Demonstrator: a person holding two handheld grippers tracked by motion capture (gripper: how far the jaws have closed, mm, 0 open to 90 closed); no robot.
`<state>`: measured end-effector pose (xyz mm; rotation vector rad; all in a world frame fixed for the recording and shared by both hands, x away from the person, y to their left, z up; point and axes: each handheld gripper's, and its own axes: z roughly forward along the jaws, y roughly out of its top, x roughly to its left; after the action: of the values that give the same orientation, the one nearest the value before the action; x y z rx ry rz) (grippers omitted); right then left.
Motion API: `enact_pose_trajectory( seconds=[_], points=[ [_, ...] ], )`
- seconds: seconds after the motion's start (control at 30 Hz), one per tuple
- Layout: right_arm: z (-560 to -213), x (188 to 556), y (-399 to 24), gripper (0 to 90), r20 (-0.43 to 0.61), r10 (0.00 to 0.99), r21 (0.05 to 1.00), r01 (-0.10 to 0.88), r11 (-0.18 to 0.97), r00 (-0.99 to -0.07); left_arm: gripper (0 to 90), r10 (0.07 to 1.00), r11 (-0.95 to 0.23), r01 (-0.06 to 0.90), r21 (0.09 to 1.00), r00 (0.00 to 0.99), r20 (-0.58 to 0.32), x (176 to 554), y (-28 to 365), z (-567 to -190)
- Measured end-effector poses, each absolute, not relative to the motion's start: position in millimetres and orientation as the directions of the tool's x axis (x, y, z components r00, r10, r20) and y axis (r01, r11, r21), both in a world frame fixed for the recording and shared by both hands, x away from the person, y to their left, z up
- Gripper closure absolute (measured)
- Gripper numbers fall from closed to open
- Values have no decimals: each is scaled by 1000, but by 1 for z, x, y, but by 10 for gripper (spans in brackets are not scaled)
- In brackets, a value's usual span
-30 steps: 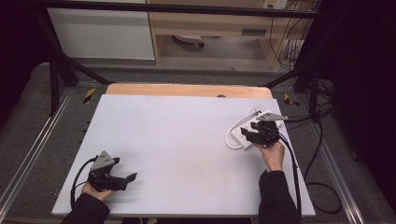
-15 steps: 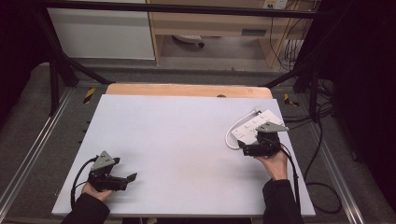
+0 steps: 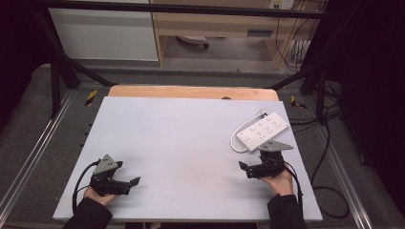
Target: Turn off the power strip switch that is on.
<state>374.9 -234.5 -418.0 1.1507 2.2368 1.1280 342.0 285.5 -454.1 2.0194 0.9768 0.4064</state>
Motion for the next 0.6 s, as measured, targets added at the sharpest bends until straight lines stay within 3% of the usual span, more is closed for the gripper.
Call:
enact_pose_trajectory(
  seconds=[0.6],
  points=[
    [-452, 343, -262, 3, 61, 774, 763, 529, 371, -630, 36, 751, -362, 487, 795, 657, -60, 341, 284, -454]
  ],
)
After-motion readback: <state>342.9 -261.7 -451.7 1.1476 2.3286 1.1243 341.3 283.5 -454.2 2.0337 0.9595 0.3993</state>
